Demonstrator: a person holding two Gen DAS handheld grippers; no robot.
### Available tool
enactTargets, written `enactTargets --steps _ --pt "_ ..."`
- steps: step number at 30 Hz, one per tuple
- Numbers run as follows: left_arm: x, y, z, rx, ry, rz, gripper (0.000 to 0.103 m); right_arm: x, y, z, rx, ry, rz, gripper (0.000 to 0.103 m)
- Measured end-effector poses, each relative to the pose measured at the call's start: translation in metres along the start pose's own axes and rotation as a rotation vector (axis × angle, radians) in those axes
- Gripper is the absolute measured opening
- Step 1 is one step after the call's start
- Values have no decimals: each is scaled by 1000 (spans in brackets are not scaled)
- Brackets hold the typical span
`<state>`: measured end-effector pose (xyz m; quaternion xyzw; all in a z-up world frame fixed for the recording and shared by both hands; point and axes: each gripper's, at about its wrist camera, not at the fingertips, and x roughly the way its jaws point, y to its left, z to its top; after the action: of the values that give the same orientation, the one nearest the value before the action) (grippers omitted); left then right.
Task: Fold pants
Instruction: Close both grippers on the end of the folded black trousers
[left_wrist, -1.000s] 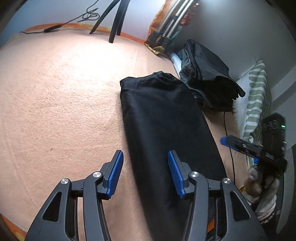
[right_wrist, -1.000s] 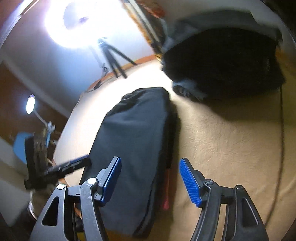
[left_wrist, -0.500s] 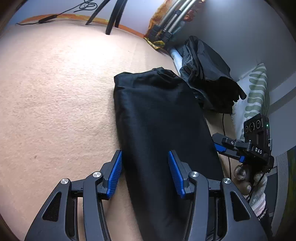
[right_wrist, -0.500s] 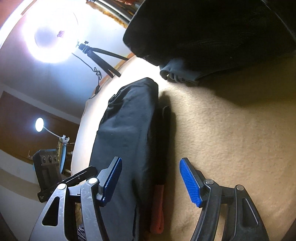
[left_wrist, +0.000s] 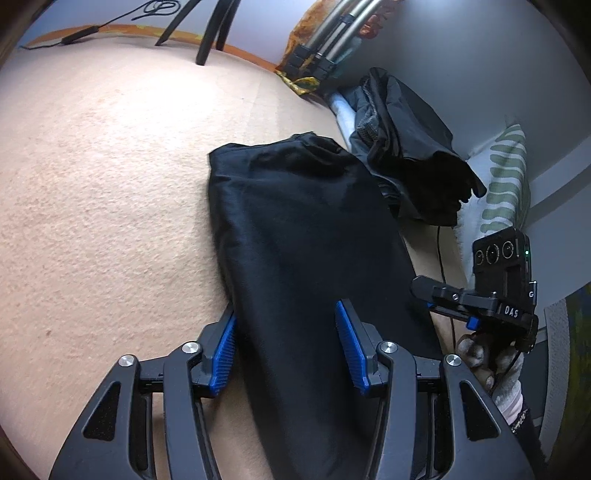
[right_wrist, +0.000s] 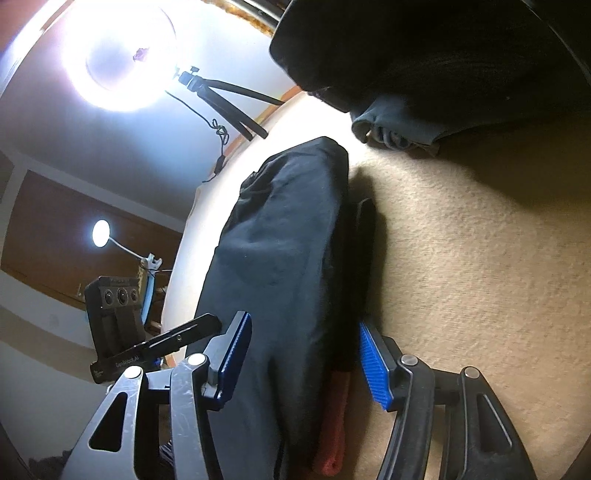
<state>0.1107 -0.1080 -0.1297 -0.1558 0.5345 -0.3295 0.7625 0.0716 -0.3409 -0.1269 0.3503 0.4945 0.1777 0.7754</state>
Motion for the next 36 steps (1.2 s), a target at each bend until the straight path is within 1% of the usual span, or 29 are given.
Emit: enactTargets --steps 3,4,5,8,11,12,15,17,20,26,32,36 --pt "0 -2 0 7 -3 3 49 0 4 -1 -30 14 -17 59" --pt "0 -2 0 5 -2 2 49 -4 2 -2 -43 28 -26 54" --pt "0 -1 0 3 -1 0 49 -5 0 -3 -45 33 -26 51" --pt "2 -4 0 20 -5 6 49 -3 -3 -2 -20 22 -7 51" --pt "5 -12 -1 48 -13 26 49 5 6 -3 -45 12 -18 51" --pt "6 -15 -1 62 -15 36 49 8 10 -3 -61 10 -34 49" --pt "8 -16 -1 72 -20 44 42 11 13 -4 -73 9 -48 43" --pt "7 -14 0 67 -26 46 32 11 11 -4 -57 -2 -41 38" --pt "5 -15 0 71 -43 51 23 12 17 -6 -77 -14 -74 34" --pt "-2 -22 1 98 -76 51 17 7 40 -6 -132 -52 -127 26" --pt "-16 -35 0 155 -125 50 14 -3 61 -10 -180 -86 -169 21" --pt "-28 -43 0 187 -159 40 12 -9 73 -14 -194 -107 -179 18"
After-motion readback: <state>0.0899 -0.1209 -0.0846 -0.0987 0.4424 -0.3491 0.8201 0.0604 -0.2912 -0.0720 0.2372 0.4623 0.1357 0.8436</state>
